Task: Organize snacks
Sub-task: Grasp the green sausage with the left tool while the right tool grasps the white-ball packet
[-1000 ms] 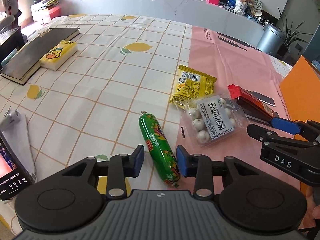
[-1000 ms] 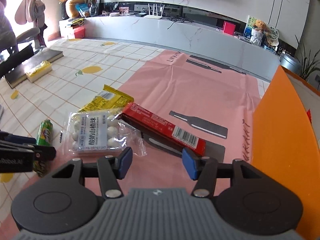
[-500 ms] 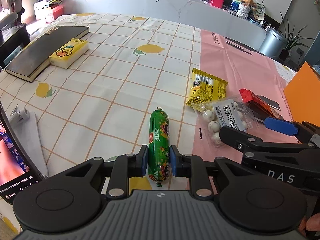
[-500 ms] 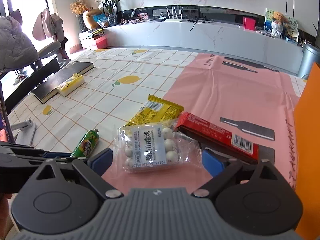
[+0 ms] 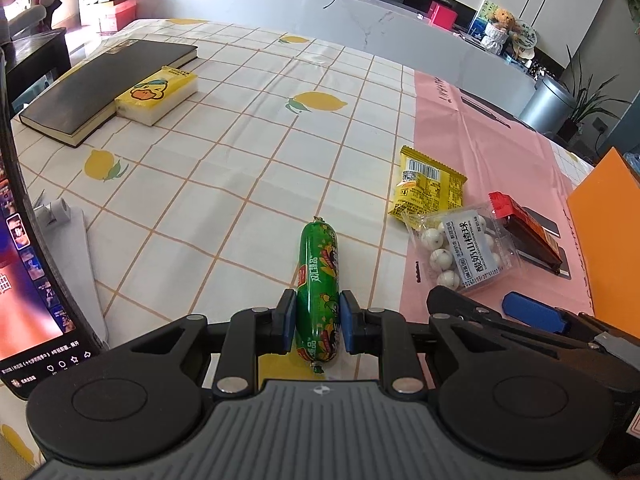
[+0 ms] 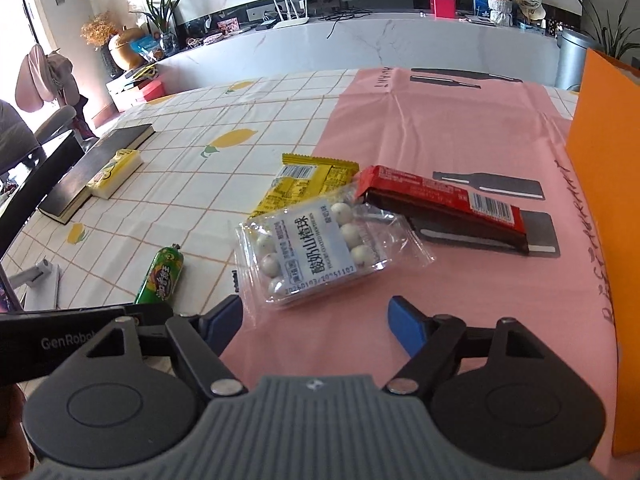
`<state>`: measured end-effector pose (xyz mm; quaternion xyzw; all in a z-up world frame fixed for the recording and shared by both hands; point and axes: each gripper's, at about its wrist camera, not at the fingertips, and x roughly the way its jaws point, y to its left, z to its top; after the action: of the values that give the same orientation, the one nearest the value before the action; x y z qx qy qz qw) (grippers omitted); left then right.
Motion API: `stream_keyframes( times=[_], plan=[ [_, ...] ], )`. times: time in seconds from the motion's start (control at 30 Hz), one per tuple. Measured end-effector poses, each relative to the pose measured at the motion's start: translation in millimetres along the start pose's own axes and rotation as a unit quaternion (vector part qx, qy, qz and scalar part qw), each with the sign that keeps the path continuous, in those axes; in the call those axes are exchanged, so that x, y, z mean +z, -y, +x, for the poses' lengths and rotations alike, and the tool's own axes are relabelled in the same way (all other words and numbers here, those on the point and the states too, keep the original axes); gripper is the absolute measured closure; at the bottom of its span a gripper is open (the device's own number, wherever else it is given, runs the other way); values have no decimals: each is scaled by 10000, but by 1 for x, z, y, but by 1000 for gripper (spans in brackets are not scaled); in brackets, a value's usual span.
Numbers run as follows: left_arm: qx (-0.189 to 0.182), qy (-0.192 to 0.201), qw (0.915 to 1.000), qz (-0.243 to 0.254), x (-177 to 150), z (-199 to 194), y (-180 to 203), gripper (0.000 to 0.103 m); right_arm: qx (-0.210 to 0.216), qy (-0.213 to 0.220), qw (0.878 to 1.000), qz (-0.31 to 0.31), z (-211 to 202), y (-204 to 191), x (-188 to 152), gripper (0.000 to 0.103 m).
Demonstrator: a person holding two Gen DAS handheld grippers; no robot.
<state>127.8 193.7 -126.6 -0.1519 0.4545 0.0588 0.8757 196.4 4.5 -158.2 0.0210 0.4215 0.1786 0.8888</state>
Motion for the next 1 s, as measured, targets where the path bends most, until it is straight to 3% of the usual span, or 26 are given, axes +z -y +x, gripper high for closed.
stream_keyframes(
  times=[0.17, 0.27, 0.33, 0.43, 0.77, 0.93, 1.0],
  plan=[
    [10, 37, 9999, 119, -3, -1, 2, 78, -167, 131, 9998, 42, 4, -8, 0, 33],
    [2, 46, 9999, 142, -3, -1, 2, 78, -166, 202, 9997, -3, 4, -13, 1, 58],
    [-43, 36, 9999, 125, -3, -1, 1, 78, -127, 209, 9997, -55, 1, -12, 0, 86],
    [-111, 40, 9998, 129, -4, -1, 2, 78, -26, 146, 9997, -169, -5, -3, -2, 100],
    [-386, -49, 9984, 419, -15, -2, 25, 78, 215, -237, 9974, -644, -50, 36, -30, 103],
    [-500, -122, 9974, 511, -19, -2, 36, 78, -85, -436, 9969, -642, -70, 58, -46, 103],
    [-482, -130, 9971, 581, -21, -2, 41, 78, -197, -441, 9975, -507, -75, 66, -49, 98]
  ],
)
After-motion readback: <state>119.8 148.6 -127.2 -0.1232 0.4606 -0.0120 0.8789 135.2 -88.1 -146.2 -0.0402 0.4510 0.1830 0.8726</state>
